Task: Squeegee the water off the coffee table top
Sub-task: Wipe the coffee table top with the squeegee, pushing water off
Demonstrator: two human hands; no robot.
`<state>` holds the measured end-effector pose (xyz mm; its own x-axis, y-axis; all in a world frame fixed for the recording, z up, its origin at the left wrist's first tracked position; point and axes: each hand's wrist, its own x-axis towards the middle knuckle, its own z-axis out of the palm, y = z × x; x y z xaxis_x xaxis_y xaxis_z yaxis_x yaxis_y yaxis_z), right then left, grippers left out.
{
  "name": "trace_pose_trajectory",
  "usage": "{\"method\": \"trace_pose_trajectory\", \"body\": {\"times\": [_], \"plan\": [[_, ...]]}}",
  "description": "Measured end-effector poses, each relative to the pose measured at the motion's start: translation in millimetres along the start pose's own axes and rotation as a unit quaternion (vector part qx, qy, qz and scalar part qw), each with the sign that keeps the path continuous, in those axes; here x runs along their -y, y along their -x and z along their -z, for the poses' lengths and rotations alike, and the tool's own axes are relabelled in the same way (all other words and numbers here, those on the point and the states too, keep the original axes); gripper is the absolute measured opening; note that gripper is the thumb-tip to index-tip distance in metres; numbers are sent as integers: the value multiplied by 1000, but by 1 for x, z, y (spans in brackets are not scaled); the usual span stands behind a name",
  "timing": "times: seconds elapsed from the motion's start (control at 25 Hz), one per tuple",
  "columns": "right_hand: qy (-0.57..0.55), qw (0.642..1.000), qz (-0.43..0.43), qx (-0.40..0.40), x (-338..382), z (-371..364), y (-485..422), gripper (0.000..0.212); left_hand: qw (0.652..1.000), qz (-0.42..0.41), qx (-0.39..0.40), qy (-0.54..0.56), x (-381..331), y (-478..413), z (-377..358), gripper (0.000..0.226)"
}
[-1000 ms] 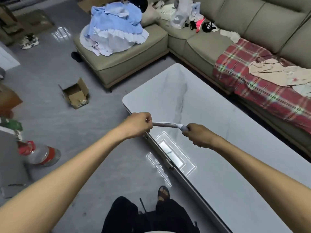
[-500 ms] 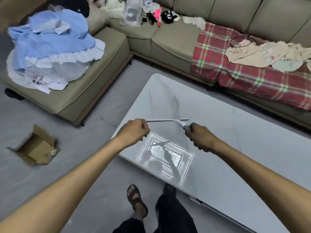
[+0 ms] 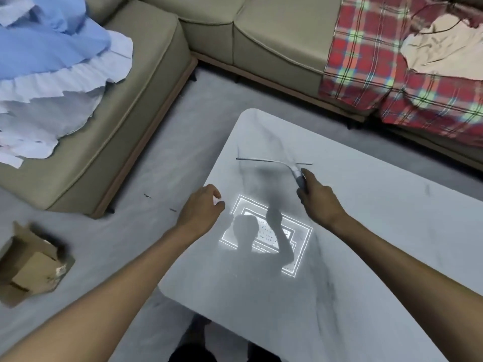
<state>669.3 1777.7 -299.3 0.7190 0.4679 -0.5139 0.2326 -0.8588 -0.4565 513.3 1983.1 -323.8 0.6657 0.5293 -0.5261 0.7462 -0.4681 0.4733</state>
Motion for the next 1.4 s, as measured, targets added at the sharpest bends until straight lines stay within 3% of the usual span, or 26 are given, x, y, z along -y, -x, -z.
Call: {"method": "trace_pose_trajectory", "body": {"times": [0.16,0.44,0.6,1.0,1.2,1.28,1.4], "plan": [[57,996,21,-73,12,-11,-118,42,994,-40,31,-98,34,-107,-42,54],[106,990,-7,-90,58,-37,-257,35,987,-63,83,-121,73,-165,-89,54],[130,990,-14,-56,50,-51,-239,51,984,-78,105,-120,76,-172,-90,51],[187,978,-21,89,-5,-39,-96,58,983,-74,141,-92,74,-173,-81,43],[152,988,-11,-37,4,0,-163,32,982,-65,145,-104,72,-171,-83,39],[93,992,-68,-50,11,4,-193,16,982,-61,144,-108,74,-172,-83,38],[56,990,-124,-40,4,-12,-200,16,981,-56,150,-113,78,-173,-86,37]]}}
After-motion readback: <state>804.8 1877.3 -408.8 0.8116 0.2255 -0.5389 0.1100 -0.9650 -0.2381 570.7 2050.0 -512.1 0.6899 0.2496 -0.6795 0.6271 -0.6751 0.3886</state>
